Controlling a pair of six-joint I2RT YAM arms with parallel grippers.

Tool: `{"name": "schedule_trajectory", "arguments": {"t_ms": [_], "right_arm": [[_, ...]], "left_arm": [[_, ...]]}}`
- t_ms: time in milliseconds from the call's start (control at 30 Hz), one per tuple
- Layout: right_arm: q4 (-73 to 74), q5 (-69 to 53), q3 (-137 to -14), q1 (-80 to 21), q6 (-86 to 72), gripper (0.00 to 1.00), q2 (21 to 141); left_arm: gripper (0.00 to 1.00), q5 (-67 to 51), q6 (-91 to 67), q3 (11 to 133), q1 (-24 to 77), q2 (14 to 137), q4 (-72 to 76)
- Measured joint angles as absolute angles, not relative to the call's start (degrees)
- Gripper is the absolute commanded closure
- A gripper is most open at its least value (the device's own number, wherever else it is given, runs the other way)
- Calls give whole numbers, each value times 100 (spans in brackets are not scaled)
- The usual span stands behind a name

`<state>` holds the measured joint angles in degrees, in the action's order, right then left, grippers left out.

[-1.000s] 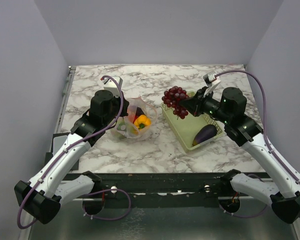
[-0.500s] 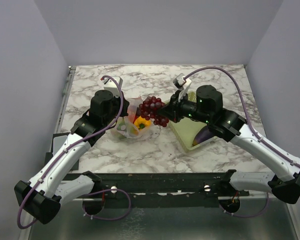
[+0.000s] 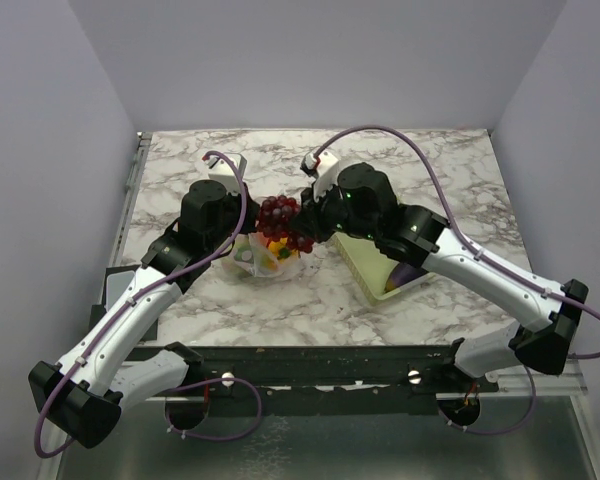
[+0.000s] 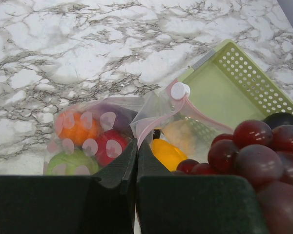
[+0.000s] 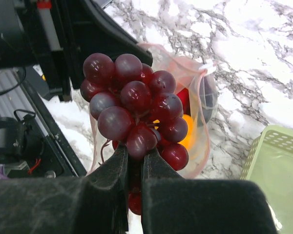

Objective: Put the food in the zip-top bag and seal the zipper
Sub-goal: Place the fake fruit in the zipper food storage bag.

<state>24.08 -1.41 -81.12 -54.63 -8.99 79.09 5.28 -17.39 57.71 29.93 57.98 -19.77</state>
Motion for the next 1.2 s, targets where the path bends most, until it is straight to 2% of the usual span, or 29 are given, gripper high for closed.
{"name": "schedule_trajectory", "arguments": {"t_ms": [300,1200], "right_arm": [[2958,346,-8884,-5518,-993,99,8576],[2980,296,-9000,-5520,-1673,99,9692]], "left_arm": [[98,489,-1739,5771,2993,5798,-1977],[98,449,-1737,5769,2936,5798,-1979]]}}
